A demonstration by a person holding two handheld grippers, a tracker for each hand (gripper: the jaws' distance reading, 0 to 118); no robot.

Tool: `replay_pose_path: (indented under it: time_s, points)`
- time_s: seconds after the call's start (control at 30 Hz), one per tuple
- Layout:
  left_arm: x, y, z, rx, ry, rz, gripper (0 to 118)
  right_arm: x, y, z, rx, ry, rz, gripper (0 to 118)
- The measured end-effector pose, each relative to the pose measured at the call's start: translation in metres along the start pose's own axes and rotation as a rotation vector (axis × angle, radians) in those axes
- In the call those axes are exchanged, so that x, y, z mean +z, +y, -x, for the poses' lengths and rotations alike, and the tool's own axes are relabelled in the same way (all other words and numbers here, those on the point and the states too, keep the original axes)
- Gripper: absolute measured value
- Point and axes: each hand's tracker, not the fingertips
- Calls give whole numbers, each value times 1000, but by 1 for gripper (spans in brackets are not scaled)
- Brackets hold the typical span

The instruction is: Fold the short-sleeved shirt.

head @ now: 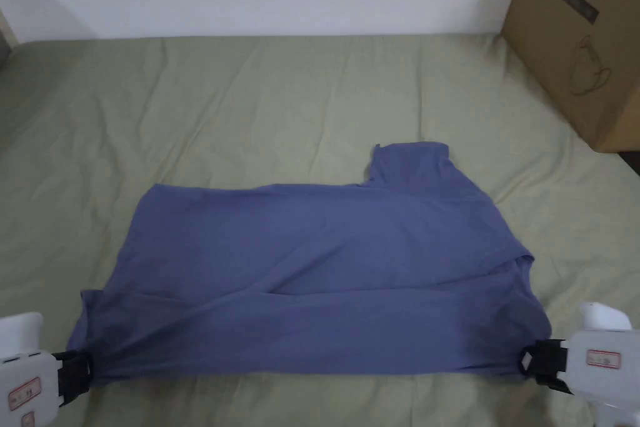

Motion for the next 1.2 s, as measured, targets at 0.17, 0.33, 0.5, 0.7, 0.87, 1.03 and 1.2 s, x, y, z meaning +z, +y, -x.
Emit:
replay_pose_path:
  time_s: [0.17,0.33,0.5,0.7,0.87,1.03,1.2]
  points:
    - [36,-19,4,-15,-6,-1,7,45,-3,-17,80,9,-29,5]
    - [47,-73,5,-21,0,88,7,62,-51,-18,88,-39,39,5]
    - [30,-105,10,-12,34,93,61,60,-96,5,283,-138,38,83]
    - [54,-77,-1,-44,93,-27,101,97,-81,25,313,-204,-78,83]
    - [64,-50,-17,-3,19,-114,33,116,-63,44,255,-98,-168,62]
    - [35,-44,-44,-39,35,-78,0,77,-58,57,144,-27,-97,1]
    - [19,-25,-58,-98,-3,-60,0,54,-18,70,220,-27,-130,1]
